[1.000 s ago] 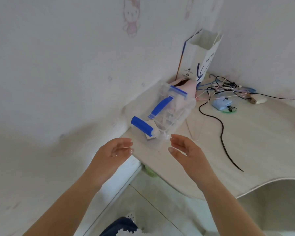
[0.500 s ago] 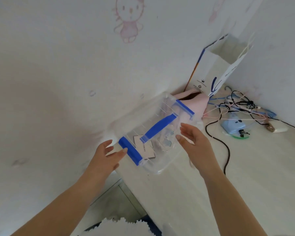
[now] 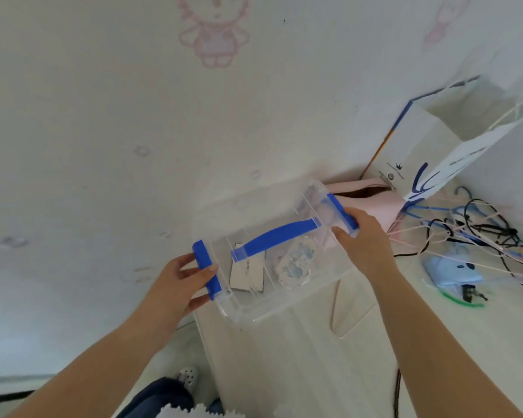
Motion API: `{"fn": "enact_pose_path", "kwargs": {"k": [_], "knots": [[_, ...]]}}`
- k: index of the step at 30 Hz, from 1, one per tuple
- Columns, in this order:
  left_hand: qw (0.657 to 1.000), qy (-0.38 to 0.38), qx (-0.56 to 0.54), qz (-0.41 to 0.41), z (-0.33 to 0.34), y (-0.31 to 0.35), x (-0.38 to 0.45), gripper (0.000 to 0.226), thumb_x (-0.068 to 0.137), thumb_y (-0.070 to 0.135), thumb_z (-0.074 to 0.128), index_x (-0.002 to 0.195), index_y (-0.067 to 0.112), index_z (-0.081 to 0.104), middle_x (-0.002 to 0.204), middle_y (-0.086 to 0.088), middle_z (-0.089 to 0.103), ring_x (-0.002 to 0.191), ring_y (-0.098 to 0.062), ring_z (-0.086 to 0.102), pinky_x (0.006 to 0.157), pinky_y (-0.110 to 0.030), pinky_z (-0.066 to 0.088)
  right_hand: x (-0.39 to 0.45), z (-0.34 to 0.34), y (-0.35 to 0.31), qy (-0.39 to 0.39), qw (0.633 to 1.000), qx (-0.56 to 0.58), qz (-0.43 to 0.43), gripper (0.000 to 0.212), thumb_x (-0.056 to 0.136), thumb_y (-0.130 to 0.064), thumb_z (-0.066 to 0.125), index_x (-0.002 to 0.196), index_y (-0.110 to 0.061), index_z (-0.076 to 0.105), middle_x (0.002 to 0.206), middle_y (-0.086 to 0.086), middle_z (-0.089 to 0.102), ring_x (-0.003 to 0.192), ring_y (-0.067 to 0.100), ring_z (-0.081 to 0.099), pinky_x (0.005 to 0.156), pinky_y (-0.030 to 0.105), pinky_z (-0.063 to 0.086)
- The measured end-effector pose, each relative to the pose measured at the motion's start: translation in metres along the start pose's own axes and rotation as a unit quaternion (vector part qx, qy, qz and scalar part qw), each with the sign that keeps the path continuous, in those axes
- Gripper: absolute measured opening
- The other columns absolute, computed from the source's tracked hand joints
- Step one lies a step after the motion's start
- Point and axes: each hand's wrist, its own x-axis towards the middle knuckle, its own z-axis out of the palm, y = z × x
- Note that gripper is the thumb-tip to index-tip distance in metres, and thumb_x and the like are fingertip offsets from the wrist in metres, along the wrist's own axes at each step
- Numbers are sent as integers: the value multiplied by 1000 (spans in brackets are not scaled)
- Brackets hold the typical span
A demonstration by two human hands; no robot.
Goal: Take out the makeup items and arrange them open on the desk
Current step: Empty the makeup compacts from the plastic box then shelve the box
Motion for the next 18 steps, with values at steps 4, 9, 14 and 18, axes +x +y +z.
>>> {"fn": "enact_pose_path", "kwargs": {"k": [4,9,14,18], "knots": [[1000,6,-10,7,8,-1,-6,43,83,24,69,122,23,52,95,-1,74,82,-15,73,61,-24,58,7,4,6,-29,999,30,22,54,88,-35,58,137,-20,40,132,0,52,111,18,52,88,28,37],[999,15,9,27,10,1,-11,45,86,22,66,129,18,52,103,-2,72,90,-17,71,68,-26,58,5,5,7,-31,995,77,59,52,87,-36,60,133,-24,42,118,-7,53,97,10,50,82,26,39],[998,16,31,57,2,-5,-16,35,90,18,61,124,22,57,94,5,75,86,-10,71,68,-24,56,-22,4,7,9,982,160,103,40,86,-34,62,123,-28,48,99,-9,57,76,2,56,60,17,39],[996,18,35,78,-13,-8,-21,28,90,15,59,112,31,59,87,10,75,79,-6,71,63,-20,54,-52,4,4,31,965,222,137,32,84,-32,64,113,-31,51,92,-12,62,78,5,61,58,21,44]]}}
